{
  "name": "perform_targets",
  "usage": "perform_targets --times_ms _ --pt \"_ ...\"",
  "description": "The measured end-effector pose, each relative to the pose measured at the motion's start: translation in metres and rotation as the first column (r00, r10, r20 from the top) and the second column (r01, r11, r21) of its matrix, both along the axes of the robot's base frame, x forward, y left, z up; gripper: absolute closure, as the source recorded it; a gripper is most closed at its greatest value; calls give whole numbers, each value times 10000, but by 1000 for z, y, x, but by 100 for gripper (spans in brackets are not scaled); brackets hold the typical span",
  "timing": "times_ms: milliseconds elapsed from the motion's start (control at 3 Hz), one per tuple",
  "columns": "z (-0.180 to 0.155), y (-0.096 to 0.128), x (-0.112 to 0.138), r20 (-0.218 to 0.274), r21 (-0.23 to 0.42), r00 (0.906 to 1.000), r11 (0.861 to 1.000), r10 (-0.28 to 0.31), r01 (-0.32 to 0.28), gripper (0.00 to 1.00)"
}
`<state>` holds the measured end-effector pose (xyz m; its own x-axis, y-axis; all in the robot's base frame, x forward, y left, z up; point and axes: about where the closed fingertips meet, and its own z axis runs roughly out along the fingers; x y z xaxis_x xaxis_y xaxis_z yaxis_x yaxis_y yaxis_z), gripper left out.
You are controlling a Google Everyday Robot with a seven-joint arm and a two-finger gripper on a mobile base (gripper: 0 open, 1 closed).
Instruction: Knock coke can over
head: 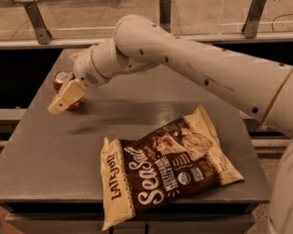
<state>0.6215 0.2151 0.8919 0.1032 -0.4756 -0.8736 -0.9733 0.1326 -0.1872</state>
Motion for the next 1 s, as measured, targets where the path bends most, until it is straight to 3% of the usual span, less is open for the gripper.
perform_targets --times_ms 333,667,1000 --pt "-20 2 3 -331 -137 9993 9998 -172 167 17" --pt "-23 4 6 -491 30 9985 9997 -247 249 41" --pt "-8 5 7 -444 460 9988 9987 -185 206 64"
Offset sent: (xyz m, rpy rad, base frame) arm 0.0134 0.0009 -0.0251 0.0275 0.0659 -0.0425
